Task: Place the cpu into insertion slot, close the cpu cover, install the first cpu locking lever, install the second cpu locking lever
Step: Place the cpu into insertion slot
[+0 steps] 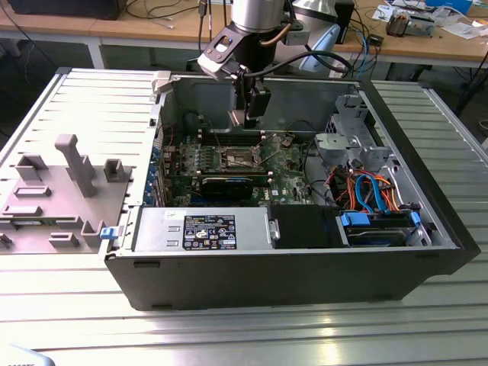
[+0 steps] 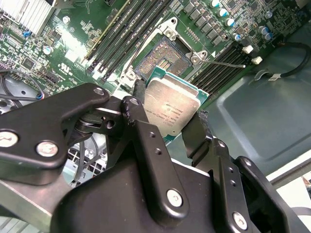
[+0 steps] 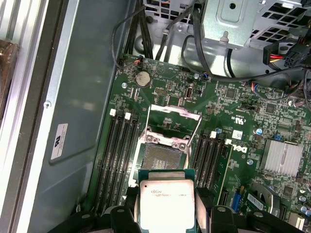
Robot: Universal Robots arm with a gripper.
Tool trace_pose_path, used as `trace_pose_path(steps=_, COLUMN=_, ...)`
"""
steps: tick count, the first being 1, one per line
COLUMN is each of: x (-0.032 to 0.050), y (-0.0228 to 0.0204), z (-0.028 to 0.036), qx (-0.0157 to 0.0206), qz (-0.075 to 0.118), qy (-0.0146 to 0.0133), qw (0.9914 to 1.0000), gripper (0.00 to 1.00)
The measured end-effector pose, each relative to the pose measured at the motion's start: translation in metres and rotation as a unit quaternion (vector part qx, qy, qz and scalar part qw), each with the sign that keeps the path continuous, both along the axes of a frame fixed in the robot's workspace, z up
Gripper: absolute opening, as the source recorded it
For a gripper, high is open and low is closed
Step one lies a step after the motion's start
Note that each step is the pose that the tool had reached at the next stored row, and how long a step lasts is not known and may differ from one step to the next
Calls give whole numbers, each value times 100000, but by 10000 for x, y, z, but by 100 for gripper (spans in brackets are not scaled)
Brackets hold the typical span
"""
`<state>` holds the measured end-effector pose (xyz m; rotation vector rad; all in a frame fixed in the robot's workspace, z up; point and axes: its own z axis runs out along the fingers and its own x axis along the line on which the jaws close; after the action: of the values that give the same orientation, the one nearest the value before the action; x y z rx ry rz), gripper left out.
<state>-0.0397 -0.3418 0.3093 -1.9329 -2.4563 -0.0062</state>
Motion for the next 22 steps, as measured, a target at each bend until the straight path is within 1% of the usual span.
trace_pose_path(steps=6, x=0, y=0, z=-4, qx=6, qz=-127, qy=-3, qw=100000, gripper=55)
trace_pose_path(steps=9, x=0, y=0, z=-8, qx=-3, qz=-514, qy=0, qw=99999, gripper=55)
trace_pose_path(steps=12, x=0, y=0, z=-13, qx=-40, qz=-1468, qy=0, qw=99989, gripper=55)
trace_pose_path(steps=16, x=0, y=0, z=-19, qx=-40, qz=-3115, qy=1, qw=99951, gripper=55)
trace_pose_path(steps=22, x=0, y=0, z=-22, qx=-42, qz=-3665, qy=2, qw=99933, gripper=55)
